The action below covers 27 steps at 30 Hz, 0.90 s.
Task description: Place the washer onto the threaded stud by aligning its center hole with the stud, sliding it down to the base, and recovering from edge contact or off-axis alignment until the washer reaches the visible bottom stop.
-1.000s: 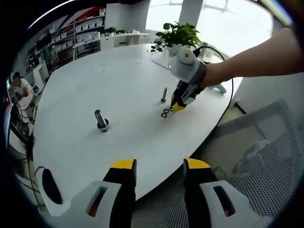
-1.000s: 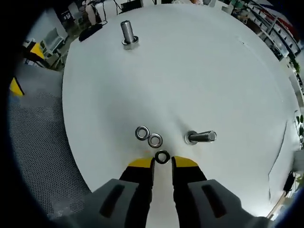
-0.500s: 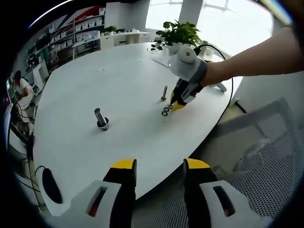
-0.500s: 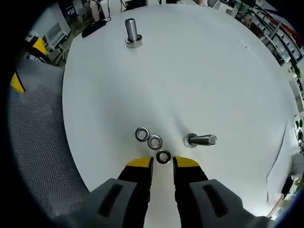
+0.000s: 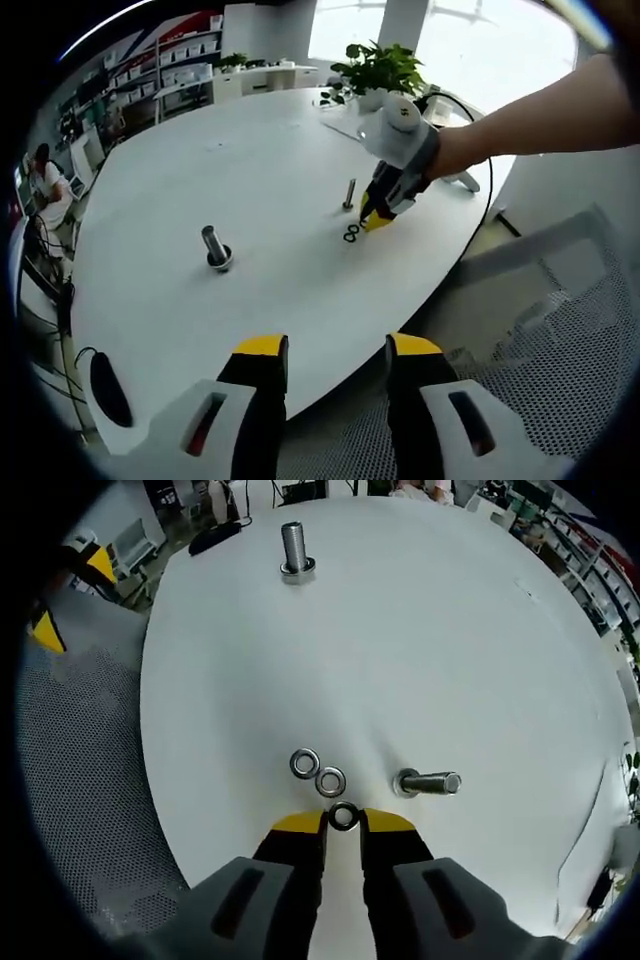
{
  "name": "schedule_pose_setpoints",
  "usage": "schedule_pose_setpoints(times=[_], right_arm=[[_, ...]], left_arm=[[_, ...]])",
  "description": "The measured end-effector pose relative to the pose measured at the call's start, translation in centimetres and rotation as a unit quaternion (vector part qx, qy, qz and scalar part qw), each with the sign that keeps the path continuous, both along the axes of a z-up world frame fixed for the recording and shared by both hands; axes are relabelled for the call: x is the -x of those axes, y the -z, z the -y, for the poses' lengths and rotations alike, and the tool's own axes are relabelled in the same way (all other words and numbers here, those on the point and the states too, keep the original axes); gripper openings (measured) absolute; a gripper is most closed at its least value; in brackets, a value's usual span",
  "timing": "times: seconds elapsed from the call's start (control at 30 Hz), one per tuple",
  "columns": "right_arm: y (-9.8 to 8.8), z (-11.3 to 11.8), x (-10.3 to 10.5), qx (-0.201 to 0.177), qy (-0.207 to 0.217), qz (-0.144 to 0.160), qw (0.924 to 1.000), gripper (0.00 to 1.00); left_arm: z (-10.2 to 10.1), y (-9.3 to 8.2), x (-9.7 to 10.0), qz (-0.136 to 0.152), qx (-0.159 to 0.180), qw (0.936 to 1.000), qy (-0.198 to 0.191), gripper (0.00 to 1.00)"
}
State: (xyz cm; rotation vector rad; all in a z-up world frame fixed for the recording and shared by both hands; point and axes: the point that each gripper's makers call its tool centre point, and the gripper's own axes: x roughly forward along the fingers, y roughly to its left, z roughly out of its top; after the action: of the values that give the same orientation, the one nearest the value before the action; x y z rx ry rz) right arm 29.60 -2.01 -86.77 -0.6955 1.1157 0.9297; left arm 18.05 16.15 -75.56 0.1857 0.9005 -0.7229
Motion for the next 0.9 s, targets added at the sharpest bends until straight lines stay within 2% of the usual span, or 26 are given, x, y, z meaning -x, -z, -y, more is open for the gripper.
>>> schedule_pose_setpoints(times=[0.13, 0.23, 0.4, 0.5, 0.63, 0.9], right_arm=[[-0.04, 0.25, 0.13, 0.003, 0.007, -0.006, 1.0000, 0.15], [0.00, 0.35, 0.20, 0.031, 0.006, -0.023, 0.9992, 0.15], [0.15, 0.38, 0.02, 0.048, 0.014, -0.032, 0.9982, 0.15], [0.19, 0.47, 0.09, 0.051, 0.009, -0.031, 0.9982, 0.14], [0.16, 0.53, 0.04, 0.051, 0.024, -0.031, 0.9979, 0.14], [0.18, 0.55, 0.17, 0.050, 0.033, -0.011, 0.9982, 0.13]], left_arm=[[-0.03, 0.00, 0.01, 0.000, 0.001, 1.0000, -0.001, 0.37], [0.03, 0.02, 0.03, 0.000, 0.000, 1.0000, 0.001, 0.37], [0.11, 0.07, 0.09, -0.001, -0.001, 1.0000, 0.004, 0.37], [0.06, 0.02, 0.04, 0.000, 0.000, 1.0000, 0.002, 0.37], [-0.02, 0.11, 0.06, -0.002, -0.002, 1.0000, 0.002, 0.36], [0.06, 0.06, 0.07, -0.001, 0.000, 1.0000, 0.003, 0.36]])
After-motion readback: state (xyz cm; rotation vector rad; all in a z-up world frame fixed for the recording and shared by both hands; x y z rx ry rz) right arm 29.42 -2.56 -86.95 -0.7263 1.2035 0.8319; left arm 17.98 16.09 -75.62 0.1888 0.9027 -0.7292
